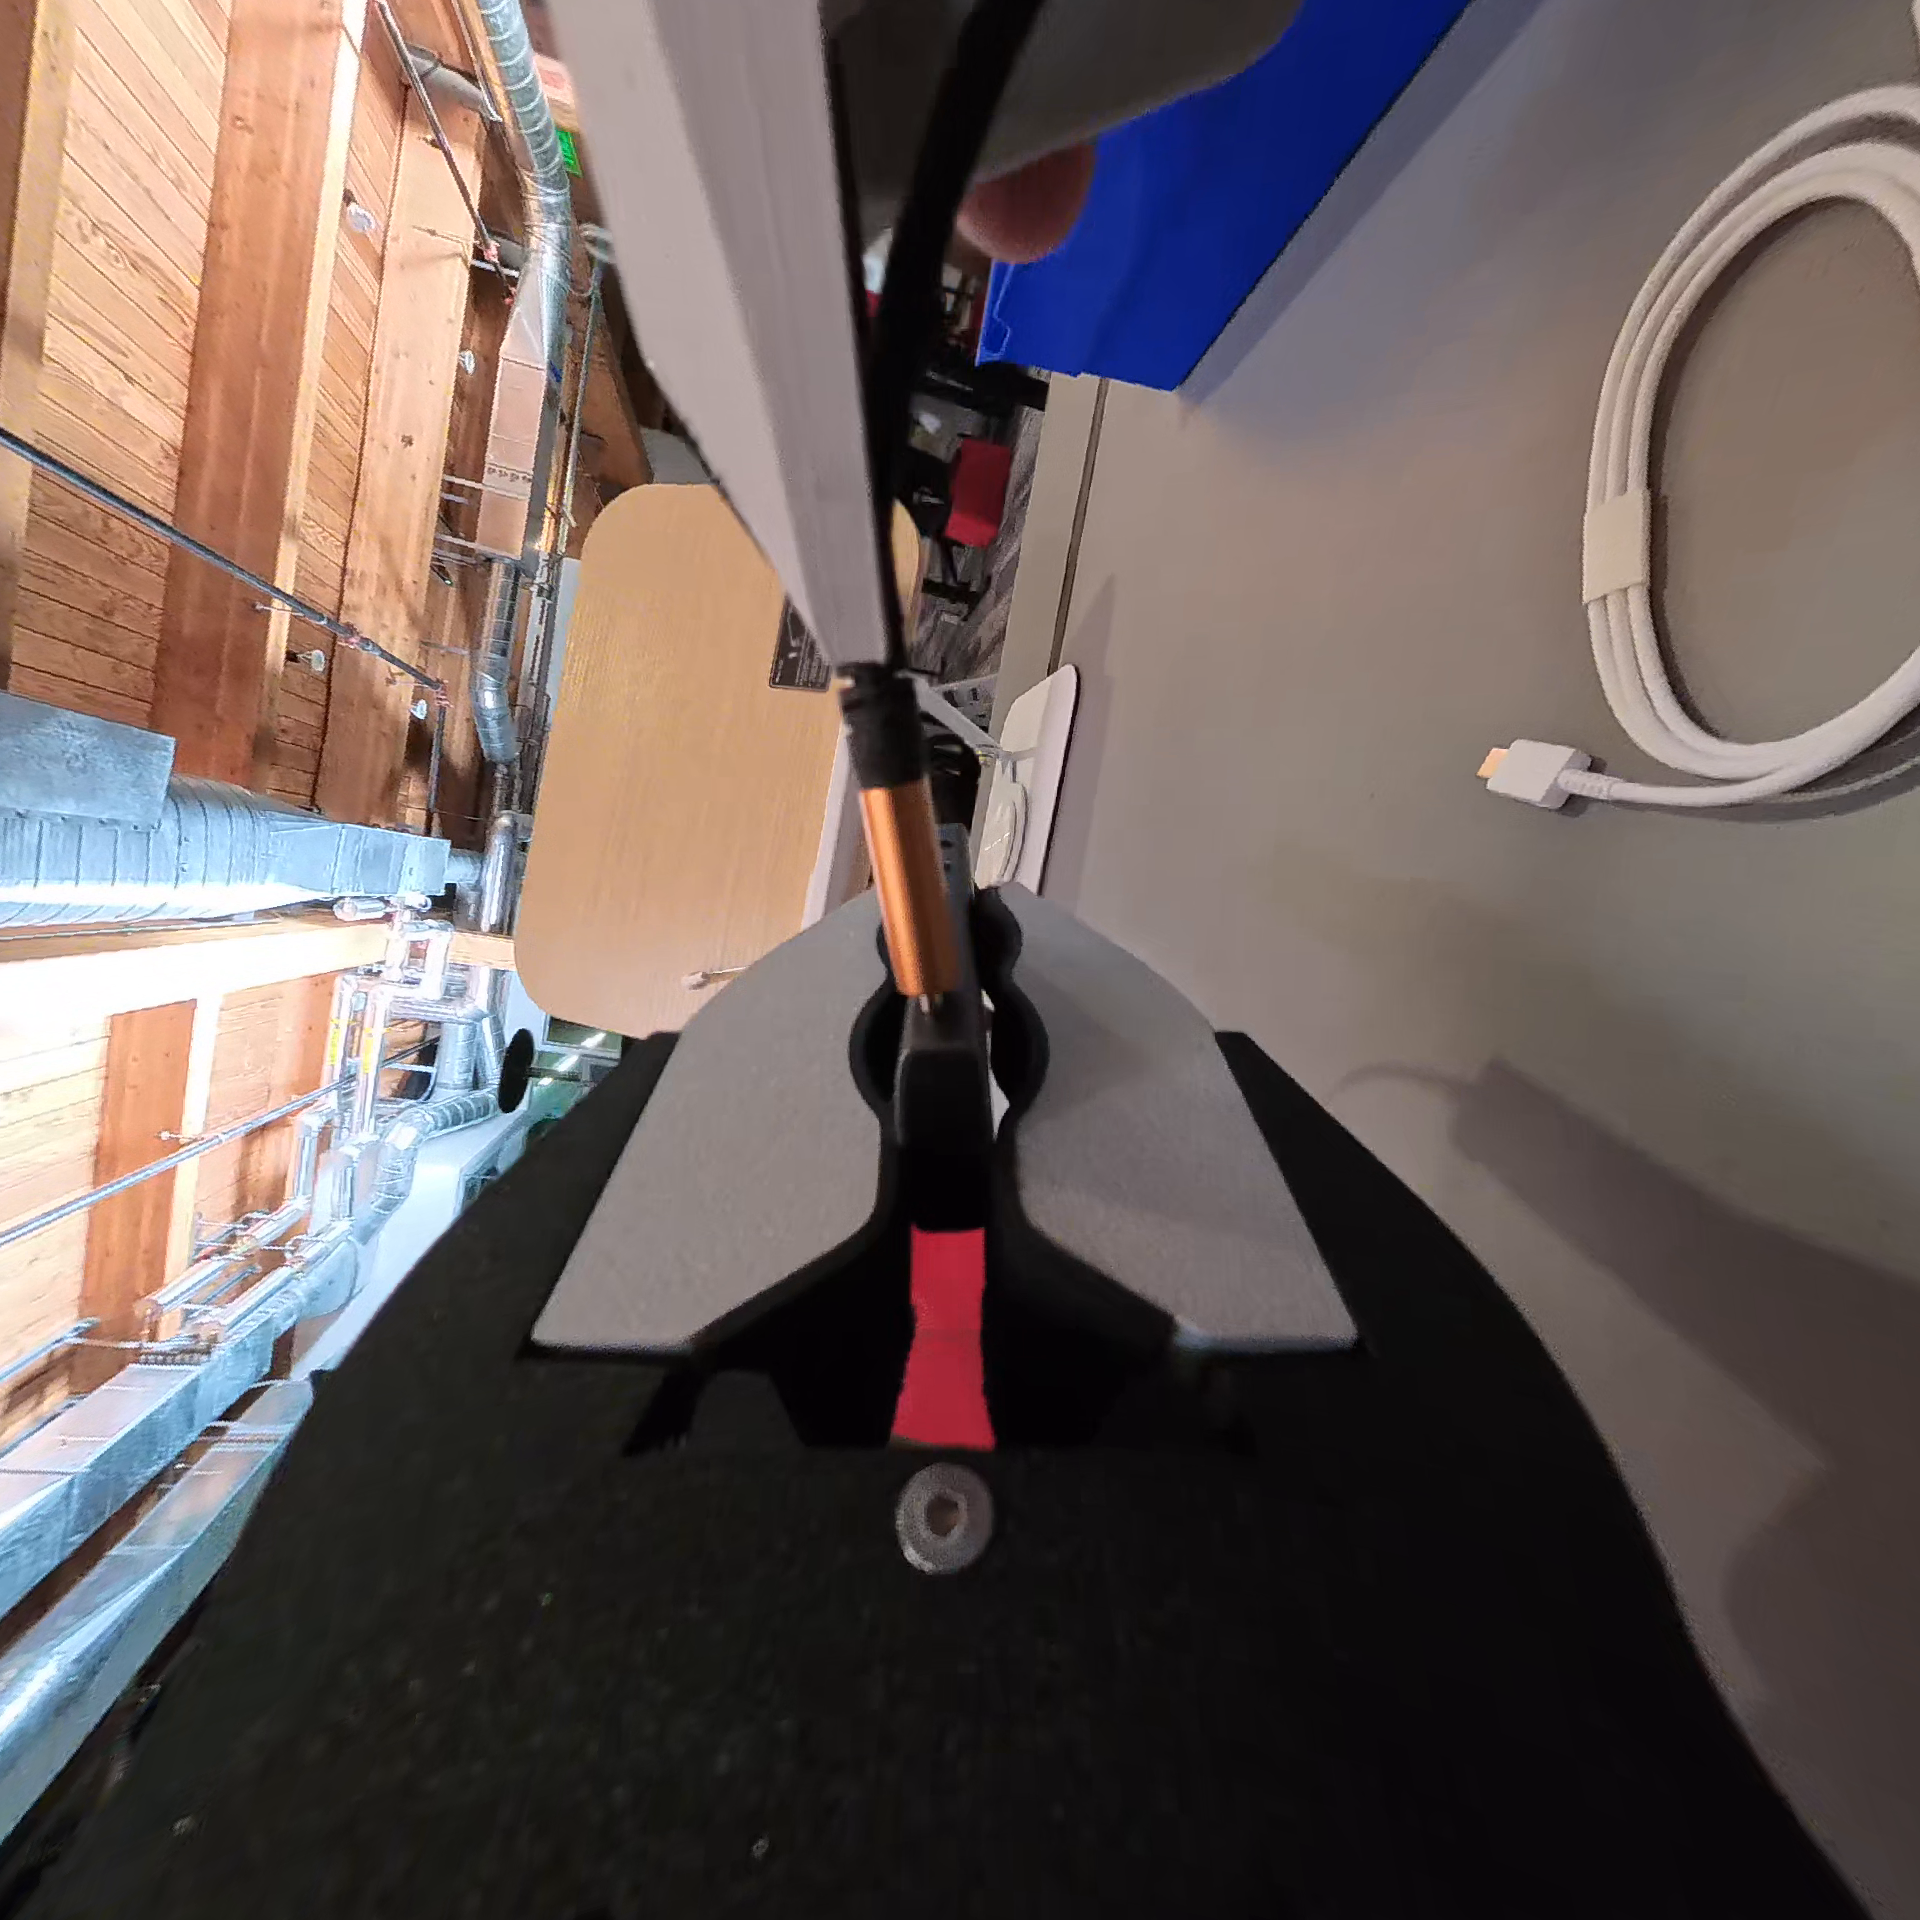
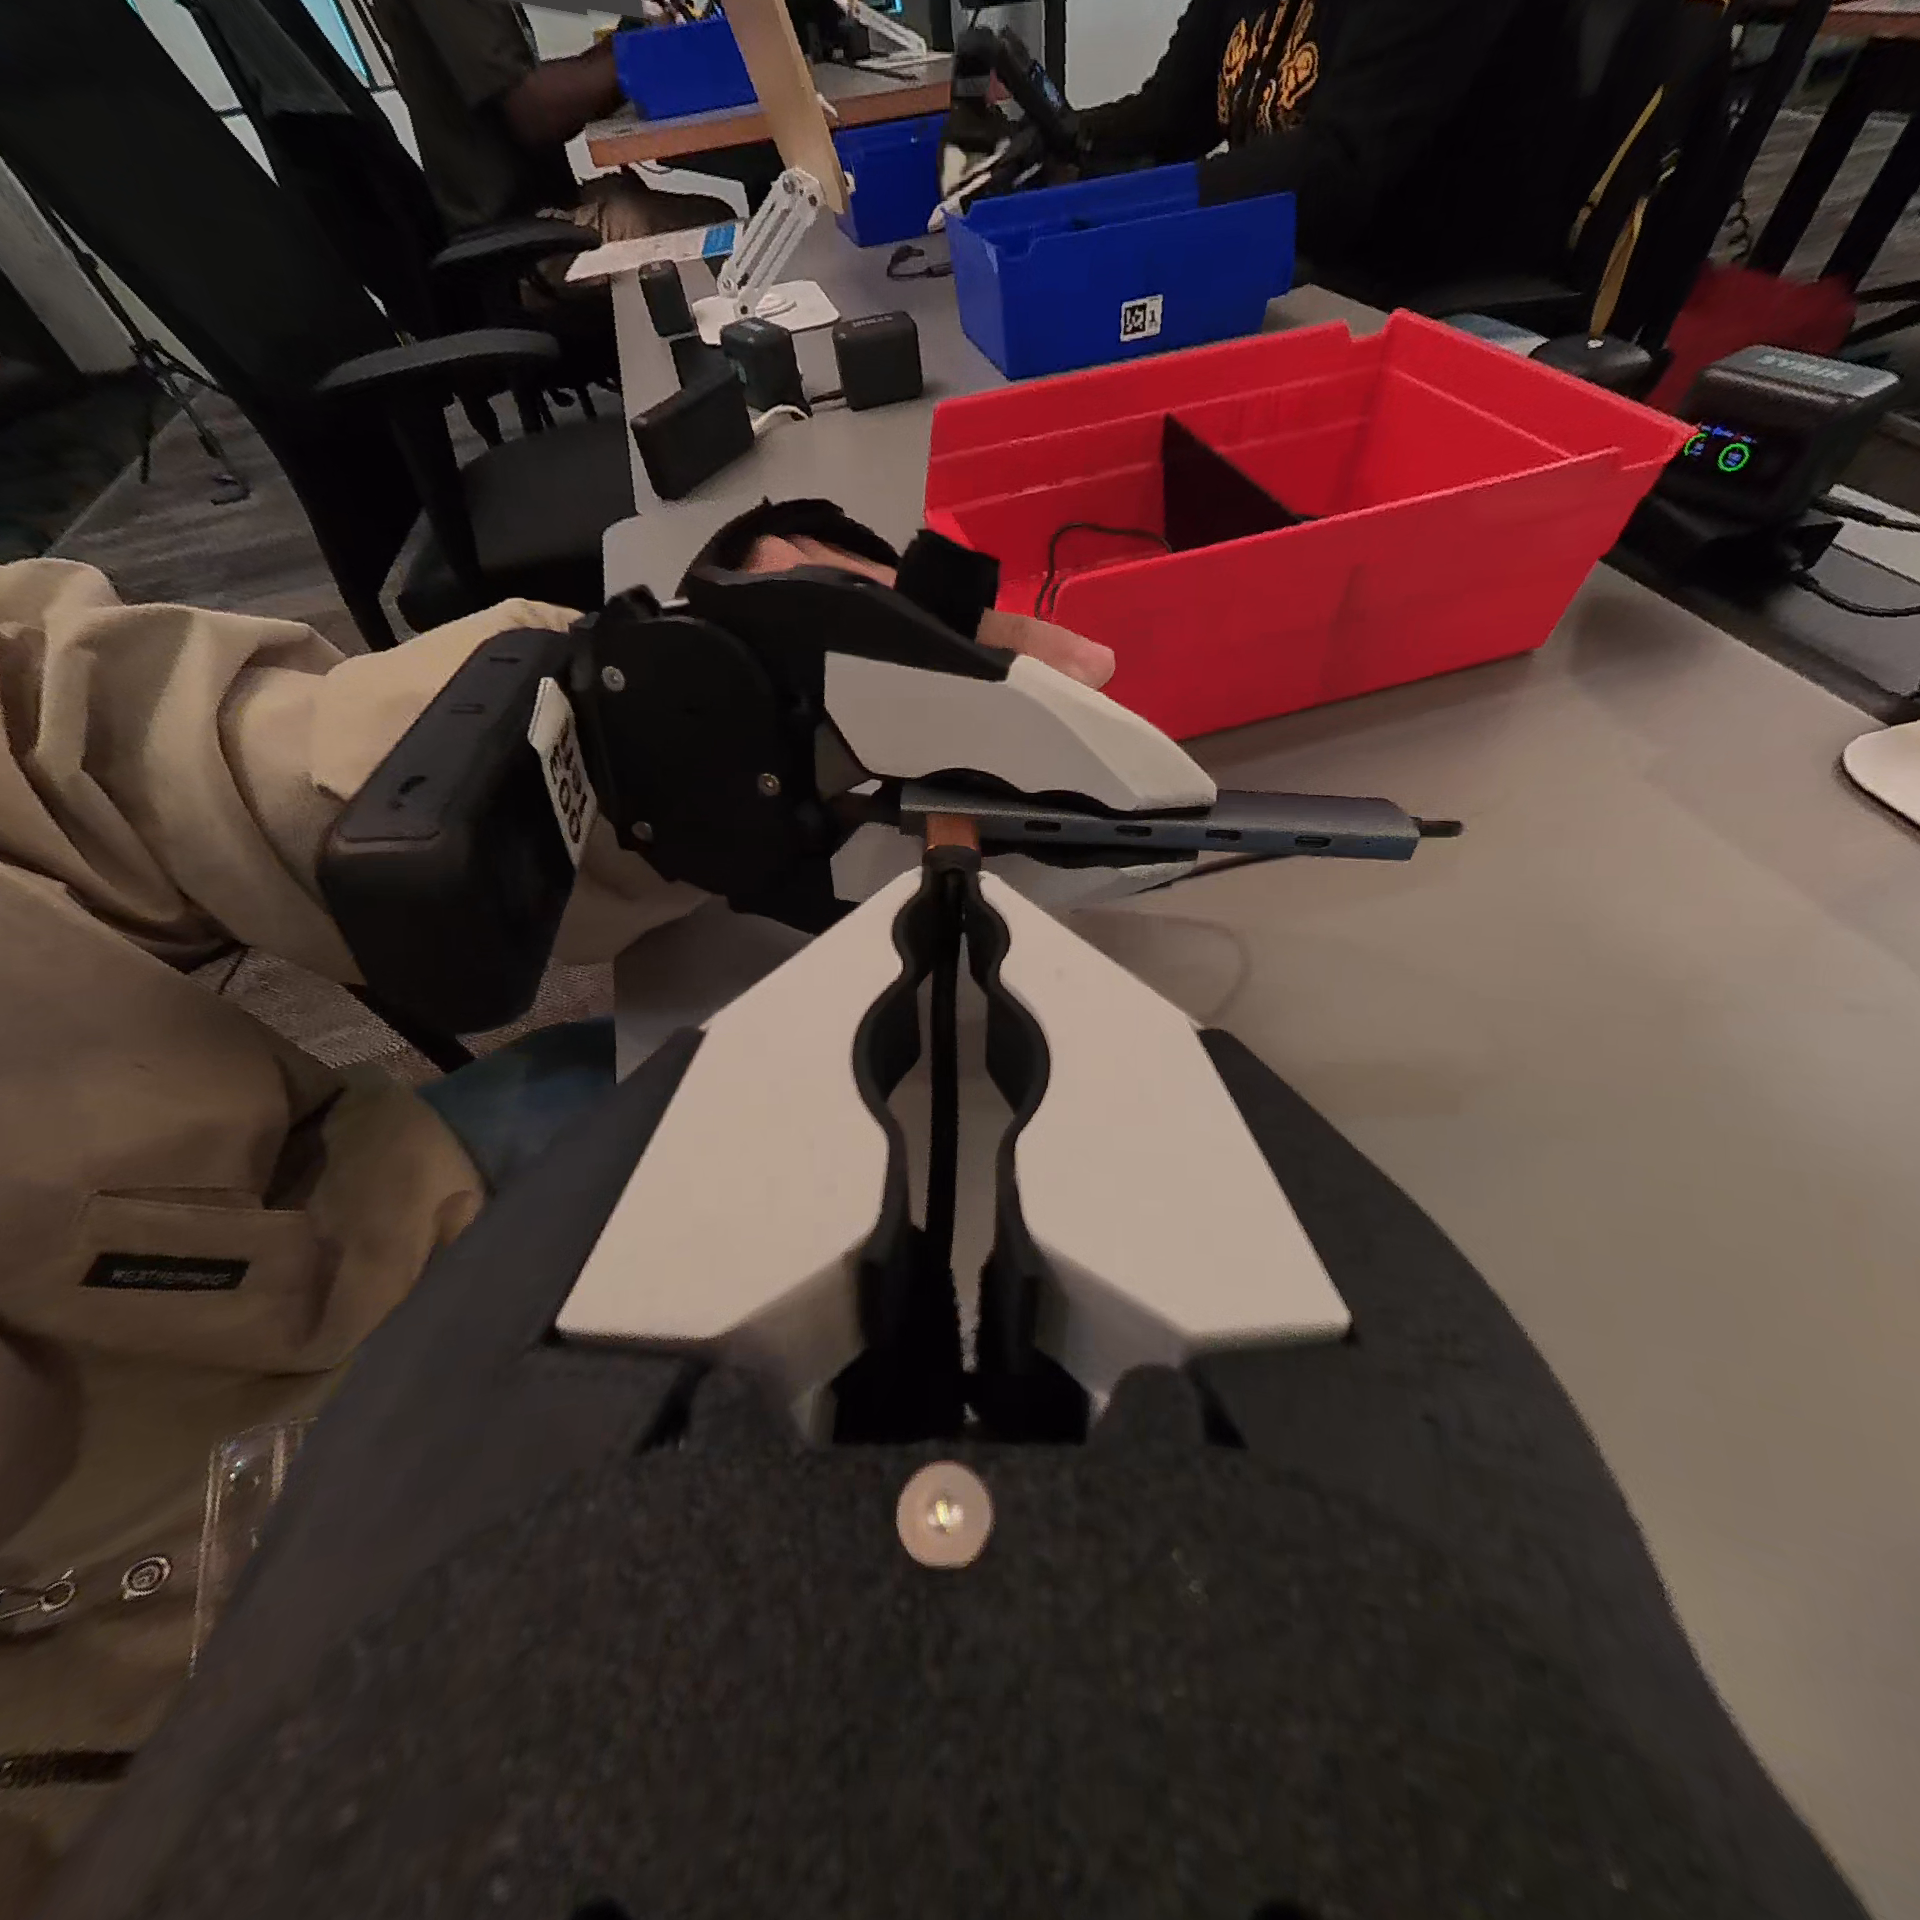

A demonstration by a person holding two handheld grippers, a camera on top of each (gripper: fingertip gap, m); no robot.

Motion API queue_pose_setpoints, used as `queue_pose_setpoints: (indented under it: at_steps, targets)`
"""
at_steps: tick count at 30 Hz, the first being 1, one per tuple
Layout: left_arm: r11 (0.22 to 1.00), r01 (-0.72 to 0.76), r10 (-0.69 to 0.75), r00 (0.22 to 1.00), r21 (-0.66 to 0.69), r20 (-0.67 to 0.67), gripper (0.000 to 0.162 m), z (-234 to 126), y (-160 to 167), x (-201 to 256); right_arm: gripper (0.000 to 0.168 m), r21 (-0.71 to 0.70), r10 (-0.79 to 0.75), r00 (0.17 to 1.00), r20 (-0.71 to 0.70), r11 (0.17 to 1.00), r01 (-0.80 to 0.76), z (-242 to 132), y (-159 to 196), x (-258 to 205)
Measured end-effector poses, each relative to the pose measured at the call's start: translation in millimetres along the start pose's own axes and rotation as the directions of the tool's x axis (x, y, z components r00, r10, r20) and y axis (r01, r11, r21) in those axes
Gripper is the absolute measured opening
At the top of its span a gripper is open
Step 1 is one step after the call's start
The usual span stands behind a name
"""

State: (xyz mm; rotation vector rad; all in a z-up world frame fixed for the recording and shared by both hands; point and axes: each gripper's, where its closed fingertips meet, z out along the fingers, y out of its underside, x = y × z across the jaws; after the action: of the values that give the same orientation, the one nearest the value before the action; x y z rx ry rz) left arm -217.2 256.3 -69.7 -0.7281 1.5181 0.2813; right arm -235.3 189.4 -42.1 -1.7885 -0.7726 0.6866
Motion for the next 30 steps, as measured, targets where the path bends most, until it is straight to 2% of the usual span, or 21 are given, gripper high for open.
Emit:
queue_pose_setpoints:
  at_steps: [8,13,16,18,21,23,25,28,30]
  targets:
    - [0.999,0.037,-0.037,0.999,-0.029,-0.001,0.011,-0.9,0.0,-3.1,0.003,-0.013,-0.002,1.0,-0.029,1.0,0.002,0.6,0.1,0.6]
    - [0.999,0.04,-0.04,0.999,-0.007,-0.003,0.011,-1.0,-1.7,0.5,0.003,-0.005,0.064,0.998,0.022,0.998,-0.064,1.1,1.0,-1.0]
    - [0.989,0.139,-0.14,0.99,0.049,0.015,0.011,-4.1,-9.1,-11.1,0.005,0.048,0.135,0.982,0.129,0.989,-0.142,-4.5,-9.8,-7.8]
    - [0.982,0.174,-0.178,0.982,0.067,0.064,0.011,-7.4,-7.7,-22.9,0.026,0.118,0.141,0.977,0.159,0.98,-0.161,-18.2,-25.1,-5.6]
    - [0.974,0.221,-0.227,0.965,0.06,0.13,0.011,-16.8,12.2,-38.0,0.029,0.347,0.187,0.973,0.133,0.911,-0.222,-58.0,-53.1,24.4]
    - [0.945,0.311,-0.324,0.93,0.098,0.176,0.011,-27.9,23.3,-52.8,0.03,0.375,0.267,0.962,0.064,0.886,-0.271,-68.4,-44.3,53.9]
    - [0.908,0.385,-0.413,0.891,0.167,0.188,0.011,-38.1,26.0,-63.9,0.029,0.285,0.303,0.95,-0.077,0.92,-0.271,-54.6,-10.7,75.5]
    - [0.867,0.457,-0.492,0.85,0.201,0.189,0.011,-44.1,30.5,-67.7,0.029,-0.068,0.236,0.938,-0.255,0.963,-0.261,-7.4,65.9,73.3]
    - [0.848,0.485,-0.52,0.838,0.212,0.165,0.011,-42.6,31.1,-63.7,0.029,-0.254,0.168,0.947,-0.272,0.937,-0.239,19.2,101.5,54.0]
